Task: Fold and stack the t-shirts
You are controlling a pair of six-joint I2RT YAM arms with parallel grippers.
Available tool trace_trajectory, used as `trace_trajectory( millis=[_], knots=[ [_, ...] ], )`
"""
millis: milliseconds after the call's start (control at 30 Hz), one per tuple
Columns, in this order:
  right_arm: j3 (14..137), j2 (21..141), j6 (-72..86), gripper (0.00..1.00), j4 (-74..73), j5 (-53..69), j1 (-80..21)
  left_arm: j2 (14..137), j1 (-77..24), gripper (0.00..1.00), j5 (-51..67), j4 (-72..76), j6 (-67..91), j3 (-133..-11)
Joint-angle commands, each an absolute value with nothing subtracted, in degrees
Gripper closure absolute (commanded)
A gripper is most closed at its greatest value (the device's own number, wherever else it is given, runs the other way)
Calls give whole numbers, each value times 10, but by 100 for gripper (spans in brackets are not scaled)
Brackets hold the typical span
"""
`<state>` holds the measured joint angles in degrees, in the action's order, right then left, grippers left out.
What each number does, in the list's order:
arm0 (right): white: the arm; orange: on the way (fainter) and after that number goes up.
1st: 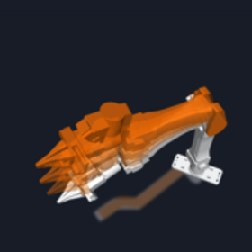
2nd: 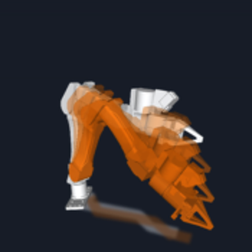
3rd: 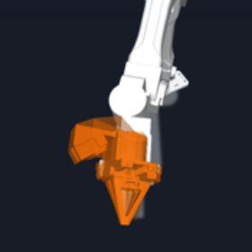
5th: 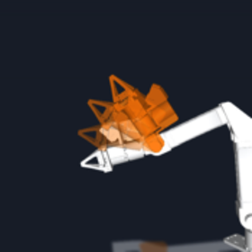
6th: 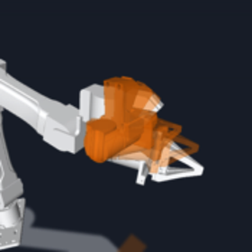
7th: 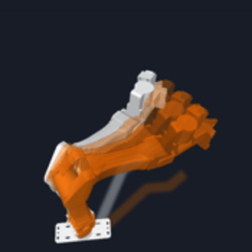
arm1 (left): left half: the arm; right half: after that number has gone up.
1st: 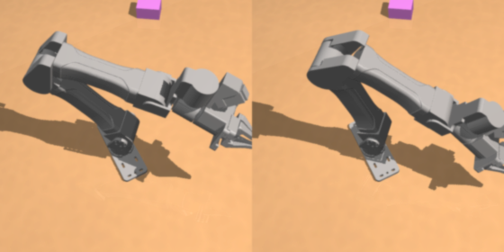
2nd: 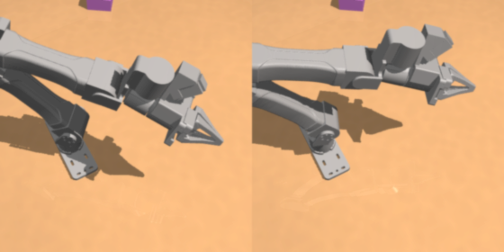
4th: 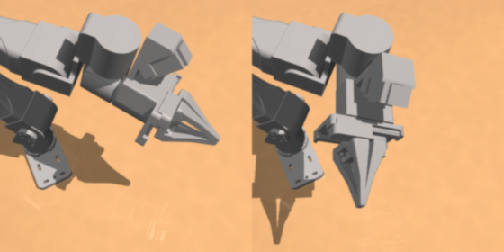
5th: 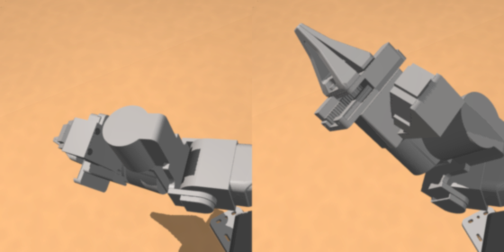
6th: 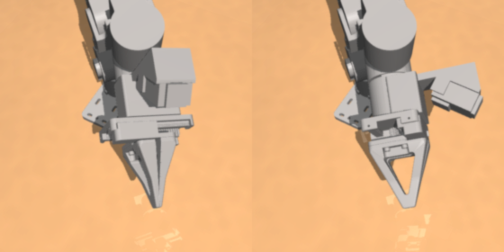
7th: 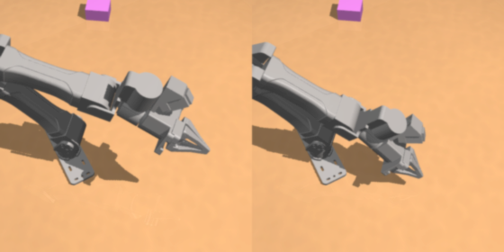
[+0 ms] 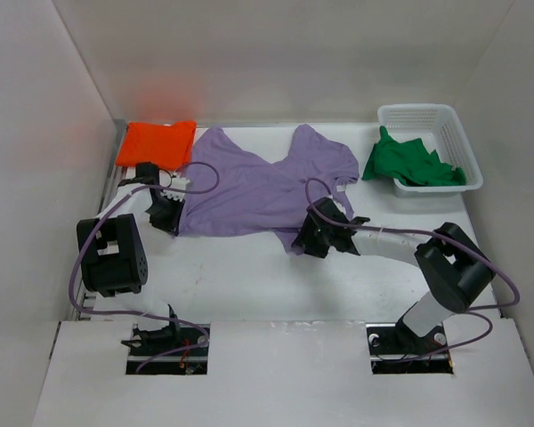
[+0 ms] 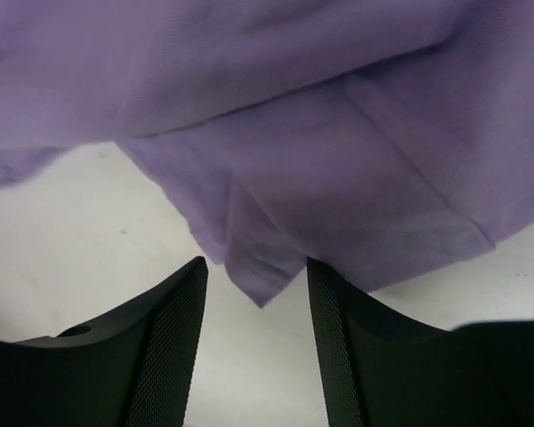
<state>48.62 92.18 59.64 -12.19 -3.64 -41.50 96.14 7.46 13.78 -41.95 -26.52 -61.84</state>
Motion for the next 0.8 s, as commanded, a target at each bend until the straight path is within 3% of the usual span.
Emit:
trace_trajectory(
  millis=[0, 367, 400, 533, 567, 767],
  knots=[
    [457, 921, 664, 46, -37, 3, -401, 931, 77, 93, 156, -412, -260, -612],
    [475, 932, 640, 50, -132, -48, -404, 934, 76, 93, 156, -416, -260, -622],
    [485, 943, 629, 56, -148, -56, -404, 933, 76, 93, 156, -417, -260, -625],
    [503, 971, 604, 96, -171, -79, -402, 923, 79, 93, 159, -418, -261, -629],
    [505, 974, 602, 100, -171, -81, -399, 922, 81, 93, 161, -418, -262, -629],
    [510, 936, 586, 100, -177, -96, -396, 919, 94, 93, 162, -414, -265, -626]
  ],
)
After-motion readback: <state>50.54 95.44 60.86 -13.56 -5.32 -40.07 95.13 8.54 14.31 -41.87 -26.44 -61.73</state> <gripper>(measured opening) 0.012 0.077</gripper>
